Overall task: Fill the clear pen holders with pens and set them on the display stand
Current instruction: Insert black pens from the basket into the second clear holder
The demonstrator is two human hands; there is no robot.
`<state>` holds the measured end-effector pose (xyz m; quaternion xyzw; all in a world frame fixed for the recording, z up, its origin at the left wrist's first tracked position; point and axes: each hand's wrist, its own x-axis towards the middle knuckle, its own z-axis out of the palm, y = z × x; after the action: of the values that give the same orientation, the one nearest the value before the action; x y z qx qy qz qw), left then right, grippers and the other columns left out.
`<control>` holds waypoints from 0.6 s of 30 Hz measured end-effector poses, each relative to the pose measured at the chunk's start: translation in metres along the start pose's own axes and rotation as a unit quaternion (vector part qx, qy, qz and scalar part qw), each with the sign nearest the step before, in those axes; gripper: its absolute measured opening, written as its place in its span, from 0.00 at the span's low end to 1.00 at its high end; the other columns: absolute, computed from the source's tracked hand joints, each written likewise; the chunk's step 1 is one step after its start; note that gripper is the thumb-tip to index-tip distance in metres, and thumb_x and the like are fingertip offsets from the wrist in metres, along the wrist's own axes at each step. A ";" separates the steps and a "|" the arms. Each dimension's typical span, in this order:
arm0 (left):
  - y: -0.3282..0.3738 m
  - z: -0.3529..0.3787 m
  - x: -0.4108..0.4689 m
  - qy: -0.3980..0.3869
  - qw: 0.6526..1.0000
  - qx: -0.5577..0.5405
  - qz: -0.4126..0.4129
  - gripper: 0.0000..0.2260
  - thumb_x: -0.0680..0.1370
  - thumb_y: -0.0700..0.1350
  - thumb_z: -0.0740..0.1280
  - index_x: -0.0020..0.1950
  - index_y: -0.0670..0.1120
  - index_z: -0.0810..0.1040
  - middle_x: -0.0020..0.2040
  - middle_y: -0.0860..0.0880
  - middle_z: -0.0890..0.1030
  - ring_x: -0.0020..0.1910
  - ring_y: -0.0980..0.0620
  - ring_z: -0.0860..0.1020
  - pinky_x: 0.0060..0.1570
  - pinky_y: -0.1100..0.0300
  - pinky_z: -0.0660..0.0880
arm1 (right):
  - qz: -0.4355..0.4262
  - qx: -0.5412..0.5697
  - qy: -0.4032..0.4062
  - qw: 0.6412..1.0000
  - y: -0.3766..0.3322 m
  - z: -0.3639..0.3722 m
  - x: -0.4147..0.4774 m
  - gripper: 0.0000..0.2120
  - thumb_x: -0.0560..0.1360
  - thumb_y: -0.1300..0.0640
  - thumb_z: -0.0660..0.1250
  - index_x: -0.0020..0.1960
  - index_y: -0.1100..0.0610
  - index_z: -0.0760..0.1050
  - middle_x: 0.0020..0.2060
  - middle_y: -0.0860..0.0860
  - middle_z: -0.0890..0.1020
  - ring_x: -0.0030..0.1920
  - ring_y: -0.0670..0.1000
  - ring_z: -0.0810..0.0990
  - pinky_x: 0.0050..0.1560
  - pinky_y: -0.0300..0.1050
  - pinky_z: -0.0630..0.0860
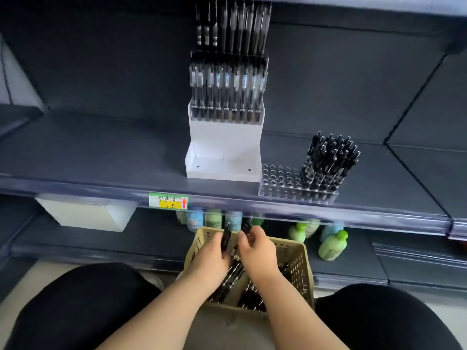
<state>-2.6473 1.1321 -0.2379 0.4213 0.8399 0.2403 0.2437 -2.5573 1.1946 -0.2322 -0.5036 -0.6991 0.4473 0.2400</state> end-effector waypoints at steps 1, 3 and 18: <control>0.005 -0.004 -0.003 0.013 0.999 -0.031 0.008 0.16 0.79 0.44 0.61 0.66 0.49 0.67 0.53 0.50 0.76 0.48 0.50 0.75 0.48 0.57 0.73 | -0.010 0.007 0.013 1.000 -0.008 -0.006 -0.001 0.08 0.78 0.53 0.61 0.42 0.55 0.68 0.32 0.45 0.75 0.32 0.46 0.73 0.30 0.32 0.66; 0.015 -0.013 -0.006 0.028 0.996 -0.084 0.026 0.15 0.79 0.45 0.62 0.66 0.49 0.69 0.53 0.52 0.76 0.50 0.52 0.76 0.52 0.56 0.74 | -0.038 0.019 0.044 0.998 -0.022 -0.021 -0.002 0.10 0.78 0.53 0.61 0.39 0.54 0.68 0.31 0.45 0.75 0.31 0.42 0.71 0.32 0.32 0.66; 0.100 -0.071 0.035 0.100 0.944 -0.253 0.186 0.13 0.75 0.45 0.68 0.55 0.59 0.72 0.48 0.62 0.79 0.47 0.67 0.76 0.46 0.75 0.72 | -0.218 0.006 0.168 0.961 -0.112 -0.136 0.050 0.03 0.78 0.55 0.60 0.49 0.48 0.70 0.35 0.44 0.80 0.36 0.45 0.81 0.36 0.34 0.72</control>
<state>-2.6504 1.1999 -0.1295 0.4680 0.6787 0.5265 0.2077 -2.5236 1.2824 -0.0752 -0.4057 -0.7384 0.2973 0.4492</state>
